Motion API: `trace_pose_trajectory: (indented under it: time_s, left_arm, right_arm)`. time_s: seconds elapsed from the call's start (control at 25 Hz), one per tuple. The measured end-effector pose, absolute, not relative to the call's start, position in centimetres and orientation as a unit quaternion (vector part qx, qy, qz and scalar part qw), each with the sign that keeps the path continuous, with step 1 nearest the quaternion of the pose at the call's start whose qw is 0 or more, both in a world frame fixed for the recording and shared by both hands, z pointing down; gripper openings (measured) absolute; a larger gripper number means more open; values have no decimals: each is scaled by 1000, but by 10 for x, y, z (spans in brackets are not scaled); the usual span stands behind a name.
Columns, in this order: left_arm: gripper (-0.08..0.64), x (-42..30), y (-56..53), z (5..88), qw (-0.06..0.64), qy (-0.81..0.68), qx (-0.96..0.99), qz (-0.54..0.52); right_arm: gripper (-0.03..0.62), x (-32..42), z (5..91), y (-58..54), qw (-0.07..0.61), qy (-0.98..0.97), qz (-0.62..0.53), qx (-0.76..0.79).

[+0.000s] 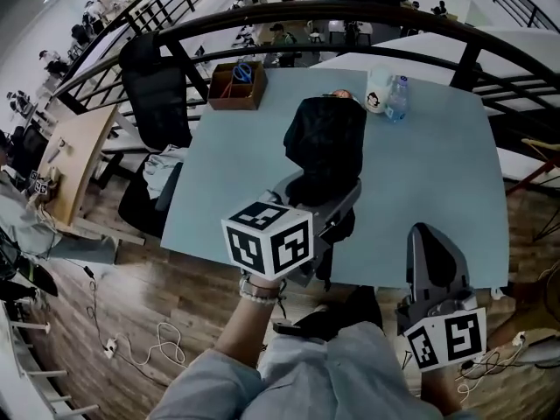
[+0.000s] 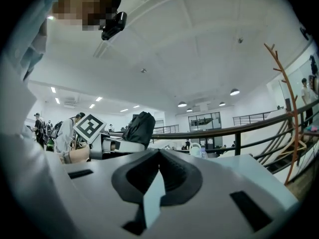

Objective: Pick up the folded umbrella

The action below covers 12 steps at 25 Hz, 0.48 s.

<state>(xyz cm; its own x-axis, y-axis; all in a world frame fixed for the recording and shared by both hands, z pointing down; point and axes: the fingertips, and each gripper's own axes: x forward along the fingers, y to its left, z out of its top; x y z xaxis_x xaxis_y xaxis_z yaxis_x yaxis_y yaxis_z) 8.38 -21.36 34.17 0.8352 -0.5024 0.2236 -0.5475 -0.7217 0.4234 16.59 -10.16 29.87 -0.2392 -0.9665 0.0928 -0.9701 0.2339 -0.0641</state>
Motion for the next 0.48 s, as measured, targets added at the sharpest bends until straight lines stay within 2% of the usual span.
trace_pose_trajectory:
  time_s: [0.48]
  left_arm:
    - [273, 43, -151, 303, 231, -243, 942, -2]
  right_arm:
    - [-2, 145, 281, -45, 23, -754, 37, 655]
